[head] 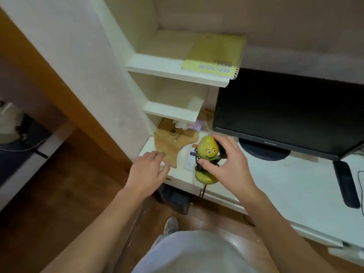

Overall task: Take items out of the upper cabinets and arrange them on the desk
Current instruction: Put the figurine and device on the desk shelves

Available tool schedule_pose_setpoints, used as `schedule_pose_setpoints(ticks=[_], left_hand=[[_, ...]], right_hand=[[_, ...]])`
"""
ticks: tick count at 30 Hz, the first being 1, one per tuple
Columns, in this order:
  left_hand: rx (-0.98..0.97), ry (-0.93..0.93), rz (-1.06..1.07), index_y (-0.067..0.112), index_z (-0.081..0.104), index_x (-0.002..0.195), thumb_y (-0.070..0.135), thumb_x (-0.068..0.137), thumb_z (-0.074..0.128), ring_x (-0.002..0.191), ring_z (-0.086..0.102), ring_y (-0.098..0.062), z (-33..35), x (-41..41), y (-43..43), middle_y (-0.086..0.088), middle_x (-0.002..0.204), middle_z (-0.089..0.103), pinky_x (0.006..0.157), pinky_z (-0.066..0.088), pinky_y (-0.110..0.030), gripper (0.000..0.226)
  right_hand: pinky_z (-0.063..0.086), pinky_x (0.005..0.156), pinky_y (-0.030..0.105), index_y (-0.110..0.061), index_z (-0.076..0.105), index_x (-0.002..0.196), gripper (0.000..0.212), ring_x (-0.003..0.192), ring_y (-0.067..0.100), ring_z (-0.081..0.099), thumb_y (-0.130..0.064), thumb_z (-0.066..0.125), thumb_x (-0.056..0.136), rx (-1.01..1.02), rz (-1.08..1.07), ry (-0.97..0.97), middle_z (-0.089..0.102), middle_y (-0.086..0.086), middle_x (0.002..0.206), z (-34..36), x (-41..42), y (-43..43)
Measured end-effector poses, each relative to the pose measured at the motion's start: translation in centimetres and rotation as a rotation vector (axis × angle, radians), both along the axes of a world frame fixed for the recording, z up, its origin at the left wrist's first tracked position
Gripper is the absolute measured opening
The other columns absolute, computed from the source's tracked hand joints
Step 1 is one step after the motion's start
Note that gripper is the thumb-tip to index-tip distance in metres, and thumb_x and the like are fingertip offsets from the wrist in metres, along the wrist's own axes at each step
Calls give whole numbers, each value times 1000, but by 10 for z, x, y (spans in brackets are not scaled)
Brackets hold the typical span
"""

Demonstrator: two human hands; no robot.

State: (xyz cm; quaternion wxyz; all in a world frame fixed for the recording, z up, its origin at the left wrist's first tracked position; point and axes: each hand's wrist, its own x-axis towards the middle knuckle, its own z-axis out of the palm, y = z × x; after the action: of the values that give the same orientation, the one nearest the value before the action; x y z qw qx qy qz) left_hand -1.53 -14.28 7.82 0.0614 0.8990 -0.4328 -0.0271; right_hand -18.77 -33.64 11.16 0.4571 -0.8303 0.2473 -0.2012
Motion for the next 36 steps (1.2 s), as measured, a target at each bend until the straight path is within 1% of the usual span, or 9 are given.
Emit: schedule_pose_setpoints(ticks=[3, 8, 13, 19, 23, 26, 30, 33, 36], left_hand=[[-49, 2, 7, 15, 60, 132, 47, 104, 36, 115, 60, -23, 9, 13, -4, -4, 129, 66, 94, 48, -39, 49], [-155, 29, -12, 14, 62, 128, 47, 104, 34, 110, 62, -22, 28, 35, -6, -4, 122, 67, 90, 49, -37, 49], [-156, 73, -56, 15, 60, 128, 45, 105, 35, 110, 59, -21, 26, 64, -5, -3, 123, 65, 91, 49, -38, 46], [-115, 99, -162, 15, 62, 122, 54, 97, 20, 105, 60, -21, 9, 92, -3, -1, 116, 65, 87, 49, -38, 62], [-101, 51, -227, 16, 66, 116, 44, 101, 37, 98, 64, -22, -3, 107, -2, -2, 109, 68, 81, 50, -36, 43], [-46, 108, -293, 20, 61, 123, 45, 101, 33, 104, 58, -18, -9, 110, -5, 1, 117, 64, 88, 48, -34, 43], [-75, 159, -328, 22, 59, 128, 43, 104, 35, 108, 57, -15, -17, 118, -4, 4, 124, 61, 92, 47, -32, 40], [-70, 149, -352, 21, 61, 128, 50, 101, 26, 109, 59, -17, -24, 121, 0, 2, 124, 64, 92, 48, -35, 53], [-73, 152, -369, 24, 60, 128, 56, 95, 14, 107, 58, -14, -31, 126, 1, 6, 123, 64, 91, 48, -32, 66]], right_hand=[[48, 87, 13, -33, 53, 133, 69, 111, 1, 54, -40, 87, 73, -74, 3, -73, 51, -16, 122, 27, 21, -1], [53, 95, 31, -32, 56, 128, 64, 111, 5, 58, -36, 87, 72, -30, -50, -171, 57, -12, 120, 44, 62, -4], [53, 97, 42, -32, 57, 127, 67, 111, 11, 62, -48, 84, 67, -8, -172, -177, 64, -9, 119, 30, 105, -8], [53, 97, 43, -31, 56, 125, 65, 111, 13, 61, -47, 83, 68, -25, -328, -177, 62, -8, 119, 21, 150, -14], [55, 92, 45, -29, 56, 115, 61, 104, 17, 63, -53, 82, 65, -8, -406, -135, 63, -2, 113, 17, 183, -19], [56, 91, 44, -31, 54, 110, 57, 102, 18, 63, -53, 83, 65, 19, -449, -95, 64, 1, 111, 14, 204, -21], [54, 89, 39, -21, 60, 106, 51, 98, 18, 61, -48, 83, 69, -50, -505, -56, 63, 3, 104, 9, 223, -22], [49, 87, 32, -18, 55, 108, 47, 95, 16, 55, -37, 84, 76, -66, -505, -3, 56, 3, 106, 2, 224, -17], [53, 84, 37, -18, 51, 106, 49, 96, 19, 60, -35, 85, 74, -42, -501, -10, 60, 3, 105, -8, 220, -11]])
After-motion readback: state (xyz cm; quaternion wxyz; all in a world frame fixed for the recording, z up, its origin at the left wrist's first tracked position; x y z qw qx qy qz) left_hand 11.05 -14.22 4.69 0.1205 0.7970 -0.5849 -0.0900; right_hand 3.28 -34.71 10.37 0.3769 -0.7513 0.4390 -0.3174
